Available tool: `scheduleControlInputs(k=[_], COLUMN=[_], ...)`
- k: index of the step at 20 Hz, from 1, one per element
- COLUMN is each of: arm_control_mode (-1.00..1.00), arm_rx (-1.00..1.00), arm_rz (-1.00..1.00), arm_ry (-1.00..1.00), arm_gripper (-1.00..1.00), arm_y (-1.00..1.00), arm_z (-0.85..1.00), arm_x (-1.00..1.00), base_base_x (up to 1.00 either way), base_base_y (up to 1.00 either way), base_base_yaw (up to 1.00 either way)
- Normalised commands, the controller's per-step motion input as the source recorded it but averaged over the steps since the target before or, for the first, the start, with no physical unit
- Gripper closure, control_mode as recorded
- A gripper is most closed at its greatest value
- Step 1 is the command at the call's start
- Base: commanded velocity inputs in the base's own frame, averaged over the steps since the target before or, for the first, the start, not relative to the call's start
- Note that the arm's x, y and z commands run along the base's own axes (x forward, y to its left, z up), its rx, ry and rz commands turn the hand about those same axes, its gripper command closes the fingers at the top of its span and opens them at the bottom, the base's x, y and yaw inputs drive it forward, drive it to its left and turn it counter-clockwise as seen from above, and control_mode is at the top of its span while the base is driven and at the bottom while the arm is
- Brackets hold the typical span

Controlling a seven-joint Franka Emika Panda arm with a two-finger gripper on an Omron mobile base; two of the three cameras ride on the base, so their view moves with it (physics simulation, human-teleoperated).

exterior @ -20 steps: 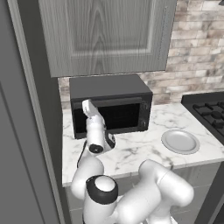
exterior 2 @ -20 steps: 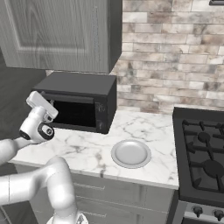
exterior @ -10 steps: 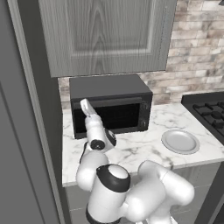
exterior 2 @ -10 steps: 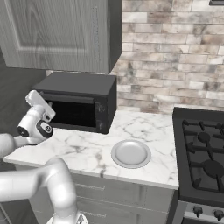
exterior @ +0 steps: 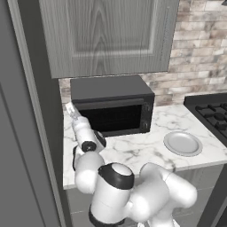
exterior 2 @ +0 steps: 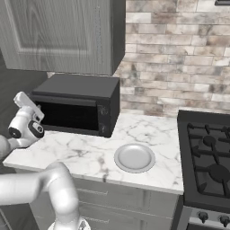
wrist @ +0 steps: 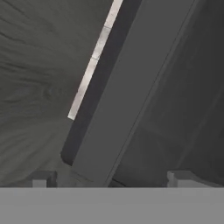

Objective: Pick up the bagel from the plate, place it on the toaster oven rack, close the door, and set the timer.

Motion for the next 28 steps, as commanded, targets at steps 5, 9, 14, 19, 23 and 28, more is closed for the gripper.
scheduleControlInputs(k=[5,9,14,19,23,28], arm_control_mode=[-1.00,-1.00,-1.00,-1.00,-1.00,-1.00], arm_rx=[0.11,0.17,0.30,0.33,0.32,0.30], arm_rz=[0.00,-0.02,-0.01,0.00,0.00,-0.02], arm_ry=[0.00,0.00,0.01,0.06,0.13,0.28], arm_gripper=[-1.00,-1.00,-1.00,-1.00,-1.00,-1.00], arm_y=[-0.21,-0.69,-0.44,-0.01,0.00,0.00], arm_z=[0.21,0.44,0.90,1.00,1.00,1.00], arm_x=[-0.79,-1.00,-0.98,-0.71,-0.61,-0.57], base_base_x=[0.00,0.00,0.00,0.00,0.00,0.00], base_base_y=[0.00,0.00,0.00,0.00,0.00,0.00], base_base_yaw=[0.00,0.00,0.00,0.00,0.00,0.00])
